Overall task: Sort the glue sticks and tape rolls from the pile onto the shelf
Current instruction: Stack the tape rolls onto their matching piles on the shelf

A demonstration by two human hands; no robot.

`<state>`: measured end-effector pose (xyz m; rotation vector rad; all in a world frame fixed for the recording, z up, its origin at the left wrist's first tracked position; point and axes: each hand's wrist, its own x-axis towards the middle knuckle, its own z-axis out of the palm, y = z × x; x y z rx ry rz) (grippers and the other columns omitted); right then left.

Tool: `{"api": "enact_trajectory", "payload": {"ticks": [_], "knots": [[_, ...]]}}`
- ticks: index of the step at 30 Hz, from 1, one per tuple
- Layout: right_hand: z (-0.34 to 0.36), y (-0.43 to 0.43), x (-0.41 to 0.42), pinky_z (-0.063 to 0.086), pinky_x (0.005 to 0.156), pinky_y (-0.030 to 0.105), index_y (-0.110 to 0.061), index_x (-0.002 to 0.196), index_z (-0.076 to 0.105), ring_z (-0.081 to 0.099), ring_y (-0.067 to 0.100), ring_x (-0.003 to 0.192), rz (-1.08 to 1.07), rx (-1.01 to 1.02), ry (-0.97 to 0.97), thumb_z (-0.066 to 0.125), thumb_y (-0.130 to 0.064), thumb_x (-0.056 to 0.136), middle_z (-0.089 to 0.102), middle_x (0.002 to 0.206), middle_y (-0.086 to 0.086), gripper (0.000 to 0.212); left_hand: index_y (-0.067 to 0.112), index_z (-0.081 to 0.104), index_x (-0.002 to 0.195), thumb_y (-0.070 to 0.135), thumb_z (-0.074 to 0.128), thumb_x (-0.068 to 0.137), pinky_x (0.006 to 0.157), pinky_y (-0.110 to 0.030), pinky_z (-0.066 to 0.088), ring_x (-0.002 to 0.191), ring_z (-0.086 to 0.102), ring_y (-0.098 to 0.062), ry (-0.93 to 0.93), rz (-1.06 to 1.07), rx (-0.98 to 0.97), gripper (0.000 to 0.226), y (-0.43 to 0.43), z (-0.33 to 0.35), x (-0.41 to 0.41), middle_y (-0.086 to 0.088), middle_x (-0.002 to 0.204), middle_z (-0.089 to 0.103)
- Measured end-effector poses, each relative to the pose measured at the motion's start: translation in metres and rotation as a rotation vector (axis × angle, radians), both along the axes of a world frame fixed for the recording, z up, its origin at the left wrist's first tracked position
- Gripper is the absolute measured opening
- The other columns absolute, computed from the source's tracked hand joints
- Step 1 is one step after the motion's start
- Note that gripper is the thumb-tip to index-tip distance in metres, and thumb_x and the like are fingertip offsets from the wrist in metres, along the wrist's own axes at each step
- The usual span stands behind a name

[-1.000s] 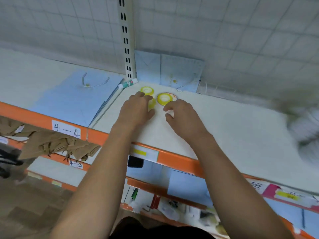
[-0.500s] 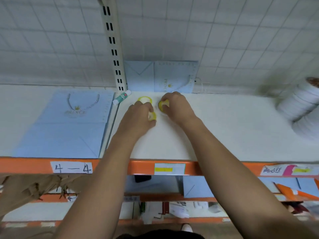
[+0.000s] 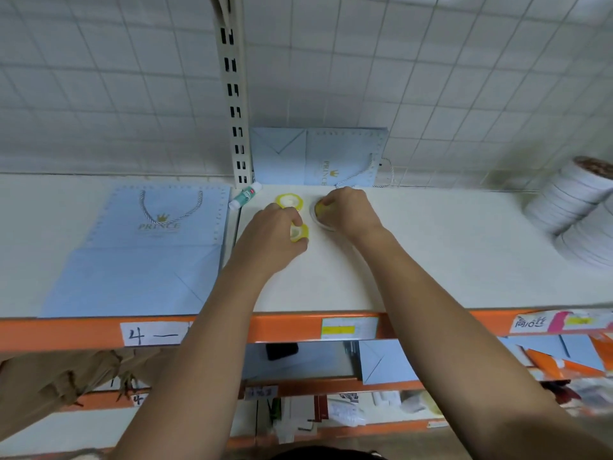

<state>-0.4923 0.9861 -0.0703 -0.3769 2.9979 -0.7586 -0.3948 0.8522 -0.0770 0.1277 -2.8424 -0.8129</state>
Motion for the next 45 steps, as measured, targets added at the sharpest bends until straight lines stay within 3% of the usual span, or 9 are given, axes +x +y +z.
{"api": "enact_trajectory", "payload": {"ticks": [2,8,12,18,27,37,45], "knots": [[0.004,0.01,0.008,0.05,0.079,0.035,-0.007,0.103,0.069,0.06,0.028,0.089,0.035,-0.045,0.067,0.062,-0.025,0.086,0.067,0.096,0.01,0.026,0.022,0.065,0.11,0.031,0.07,0.082,0.081,-0.034,0.046,0.105,0.054,-0.027,0.01,-0.009,-0.01,0.03,0.004,0.002,0.0,-0.006,0.115,0.056],[0.015,0.063,0.05,0.049,0.083,0.04,-0.019,0.121,0.061,0.058,0.032,0.098,-0.006,-0.081,0.155,0.065,-0.028,0.082,0.062,0.106,0.013,0.04,0.028,0.066,0.105,0.034,0.071,0.079,0.076,-0.032,0.046,0.099,0.056,-0.022,0.055,-0.144,-0.001,0.027,0.036,0.007,-0.004,0.0,0.111,0.057],[0.017,0.121,0.081,0.05,0.085,0.041,-0.025,0.118,0.064,0.058,0.03,0.1,-0.132,-0.054,0.144,0.063,-0.03,0.081,0.061,0.105,0.009,0.038,0.03,0.066,0.107,0.038,0.07,0.081,0.078,-0.033,0.049,0.096,0.056,-0.017,0.068,-0.311,0.0,0.027,0.085,0.013,-0.006,0.005,0.106,0.056],[0.019,0.209,0.115,0.051,0.082,0.038,-0.028,0.118,0.064,0.058,0.025,0.098,-0.296,-0.003,0.112,0.061,-0.031,0.081,0.06,0.107,0.003,0.038,0.032,0.066,0.105,0.04,0.069,0.082,0.076,-0.025,0.041,0.097,0.055,-0.013,0.086,-0.493,0.008,0.024,0.163,0.014,-0.016,0.008,0.107,0.056],[0.024,0.361,0.14,0.049,0.082,0.036,-0.025,0.121,0.065,0.059,0.023,0.099,-0.43,-0.016,0.151,0.065,-0.027,0.08,0.061,0.112,0.005,0.041,0.028,0.068,0.106,0.038,0.071,0.083,0.087,-0.031,0.046,0.102,0.054,-0.012,0.088,-0.689,0.073,0.025,0.32,0.023,-0.022,0.008,0.11,0.056],[0.021,0.545,0.137,0.051,0.084,0.038,-0.024,0.12,0.065,0.059,0.022,0.103,-0.429,-0.006,0.132,0.064,-0.022,0.081,0.062,0.119,0.002,0.039,0.02,0.068,0.113,0.025,0.068,0.087,0.091,-0.034,0.046,0.106,0.054,-0.016,0.08,-0.722,0.1,0.027,0.507,0.018,-0.031,0.002,0.116,0.055],[0.021,0.603,0.082,0.049,0.09,0.036,-0.016,0.139,0.049,0.055,0.022,0.116,-0.366,-0.011,0.147,0.065,-0.027,0.084,0.058,0.131,0.006,0.059,0.021,0.068,0.116,0.026,0.068,0.087,0.092,-0.027,0.041,0.112,0.05,-0.017,0.113,-0.592,0.06,0.029,0.562,0.014,-0.056,0.002,0.12,0.054]]}}
